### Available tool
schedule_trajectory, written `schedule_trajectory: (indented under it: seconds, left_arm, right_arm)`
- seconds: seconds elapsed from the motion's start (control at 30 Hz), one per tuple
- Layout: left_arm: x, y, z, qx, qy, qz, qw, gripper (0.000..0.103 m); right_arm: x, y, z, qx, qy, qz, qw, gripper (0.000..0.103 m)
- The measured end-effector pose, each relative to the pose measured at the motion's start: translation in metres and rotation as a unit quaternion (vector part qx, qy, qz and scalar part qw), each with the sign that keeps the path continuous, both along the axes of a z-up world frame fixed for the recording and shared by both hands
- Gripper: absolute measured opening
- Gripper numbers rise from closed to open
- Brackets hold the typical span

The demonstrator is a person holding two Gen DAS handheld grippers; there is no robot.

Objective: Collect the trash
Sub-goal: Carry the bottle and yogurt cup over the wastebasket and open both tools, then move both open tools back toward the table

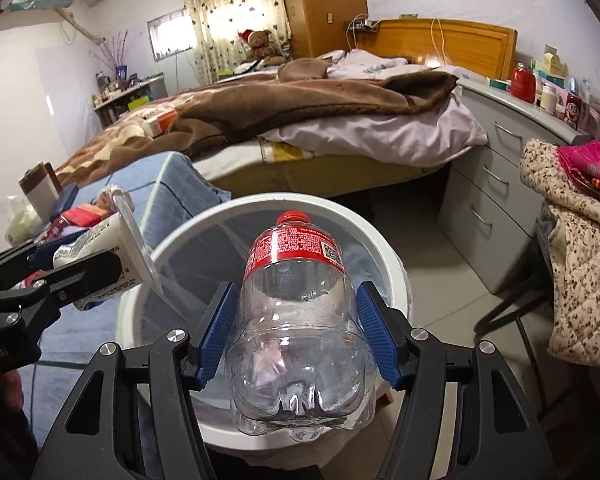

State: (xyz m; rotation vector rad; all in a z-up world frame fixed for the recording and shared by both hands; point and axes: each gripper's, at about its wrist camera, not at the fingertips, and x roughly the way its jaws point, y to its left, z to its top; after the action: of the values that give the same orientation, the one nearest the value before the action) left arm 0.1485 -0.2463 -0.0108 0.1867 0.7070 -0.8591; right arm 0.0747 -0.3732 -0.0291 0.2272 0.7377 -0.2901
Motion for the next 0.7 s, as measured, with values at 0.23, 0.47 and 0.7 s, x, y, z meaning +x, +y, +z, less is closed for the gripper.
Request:
schedule_trajectory:
  seconds: [0.23, 0.47, 0.7]
  left_arm:
    - [0.005, -0.003, -0.004, -0.009, 0.011, 0.000, 0.9999, 0.073]
    - [0.009, 0.005, -0.002, -0.014, 0.012, 0.015, 0.9997, 0.075]
    - [0.010, 0.027, 0.004, -0.021, 0.004, 0.038, 0.9990, 0.075]
  right_arm:
    - [0.002, -0.009, -0.003, 0.001, 0.009, -0.005, 1.000, 0.066]
    - [0.002, -0.006, 0.000, -0.006, 0.003, -0.006, 1.000, 0.070]
    - [0.004, 0.002, 0.009, -0.009, -0.013, 0.002, 1.000, 0.070]
